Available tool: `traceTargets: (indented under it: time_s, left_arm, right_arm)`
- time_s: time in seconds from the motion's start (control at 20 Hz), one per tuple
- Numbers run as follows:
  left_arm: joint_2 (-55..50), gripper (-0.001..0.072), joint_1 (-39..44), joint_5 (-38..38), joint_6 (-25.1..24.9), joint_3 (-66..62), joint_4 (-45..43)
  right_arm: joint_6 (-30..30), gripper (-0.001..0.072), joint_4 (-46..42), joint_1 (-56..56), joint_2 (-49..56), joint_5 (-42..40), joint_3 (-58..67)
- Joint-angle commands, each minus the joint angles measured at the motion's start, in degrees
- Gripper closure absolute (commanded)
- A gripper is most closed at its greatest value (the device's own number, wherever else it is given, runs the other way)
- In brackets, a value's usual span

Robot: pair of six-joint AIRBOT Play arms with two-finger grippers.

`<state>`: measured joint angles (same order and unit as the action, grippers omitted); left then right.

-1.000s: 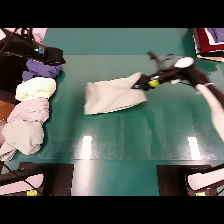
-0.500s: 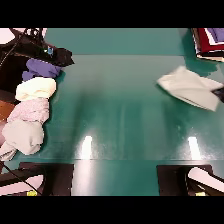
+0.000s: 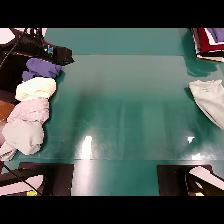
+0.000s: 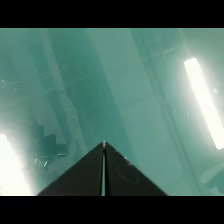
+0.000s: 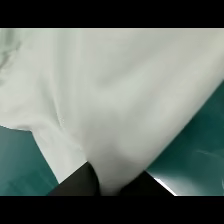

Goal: Fold the shirts.

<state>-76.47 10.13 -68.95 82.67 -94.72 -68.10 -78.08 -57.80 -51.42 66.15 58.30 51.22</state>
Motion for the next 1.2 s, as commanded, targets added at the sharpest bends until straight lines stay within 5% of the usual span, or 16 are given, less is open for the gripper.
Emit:
traceTargets:
  time_s: [0.0,0.05,0.1,0.35,0.75,0.8,0.85,0.9,1.15]
  left_arm:
    - [0.04,0.0684,0.0,0.02,-0.15,0.02,-0.04]
    - [0.04,0.0684,0.0,-0.35,-0.17,0.02,-0.09]
    - [0.04,0.0684,0.0,-1.03,-0.17,0.02,-0.09]
    - [0.04,0.0683,0.0,-0.68,-0.13,0.02,-0.07]
    - [0.04,0.0684,0.0,-0.44,-0.13,0.02,-0.02]
    - [0.07,0.0684,0.0,-0.44,-0.13,0.02,-0.02]
    - [0.07,0.0684,0.0,-0.44,-0.13,0.02,-0.02]
    - [0.04,0.0683,0.0,-0.44,-0.13,0.02,-0.02]
    - [0.07,0.0684,0.0,-0.44,-0.13,0.02,-0.02]
  right_arm:
    - [-2.36,0.0347,-7.96,-0.44,-0.13,3.41,0.17]
    - [-2.38,0.0139,-11.34,-0.81,-0.13,4.57,1.11]
    - [-2.43,0.0119,-13.55,-1.55,-0.13,6.05,2.49]
    - [-2.43,0.0123,-3.56,0.46,-0.13,12.33,11.39]
    - [-2.43,0.0127,5.64,35.01,-0.17,17.75,12.76]
    - [-2.4,0.0278,5.64,38.93,-0.17,17.75,12.76]
    - [-2.4,0.0543,5.57,42.93,-0.17,17.88,12.76]
    - [-2.4,0.0691,5.57,46.27,-0.17,18.23,12.76]
    - [-2.36,0.0692,5.27,57.68,-0.17,18.18,12.76]
